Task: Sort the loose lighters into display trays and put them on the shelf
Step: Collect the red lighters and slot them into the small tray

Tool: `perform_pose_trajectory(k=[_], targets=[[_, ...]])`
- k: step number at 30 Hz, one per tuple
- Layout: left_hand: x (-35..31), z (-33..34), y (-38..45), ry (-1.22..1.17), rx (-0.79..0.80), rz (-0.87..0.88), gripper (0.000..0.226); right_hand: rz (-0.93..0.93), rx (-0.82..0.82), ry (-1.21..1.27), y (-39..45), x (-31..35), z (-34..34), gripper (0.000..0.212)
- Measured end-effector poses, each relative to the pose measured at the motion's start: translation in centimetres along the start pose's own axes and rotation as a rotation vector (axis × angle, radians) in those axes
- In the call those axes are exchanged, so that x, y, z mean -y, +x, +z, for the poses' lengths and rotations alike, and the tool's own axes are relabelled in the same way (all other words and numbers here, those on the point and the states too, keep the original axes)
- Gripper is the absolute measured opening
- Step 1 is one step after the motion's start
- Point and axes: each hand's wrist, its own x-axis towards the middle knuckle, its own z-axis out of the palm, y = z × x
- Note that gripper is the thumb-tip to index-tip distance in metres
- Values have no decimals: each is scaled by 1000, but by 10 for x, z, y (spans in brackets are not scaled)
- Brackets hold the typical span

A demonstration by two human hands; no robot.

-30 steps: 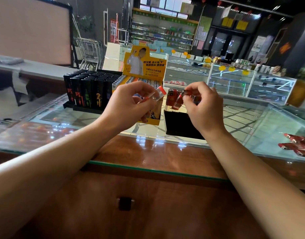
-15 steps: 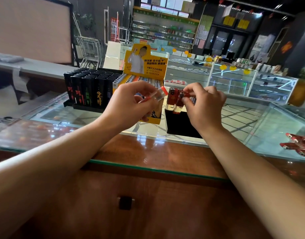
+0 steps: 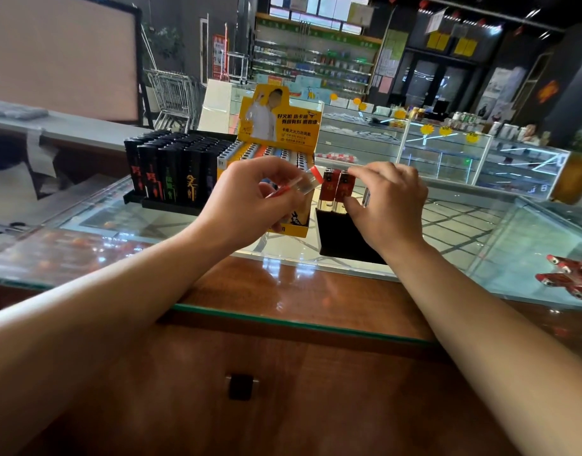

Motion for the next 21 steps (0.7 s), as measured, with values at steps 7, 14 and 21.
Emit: perform_pose_trajectory(k=[7, 14, 21], targets=[[-2, 0, -1, 17, -9, -11, 13, -7, 44, 56, -2, 0, -2, 55], [-2, 0, 0, 40, -48, -18, 17, -100, -108, 434, -3, 18, -25, 32], [-3, 0, 0, 38, -49, 12, 24, -260, 15, 557, -8, 34, -29, 16]])
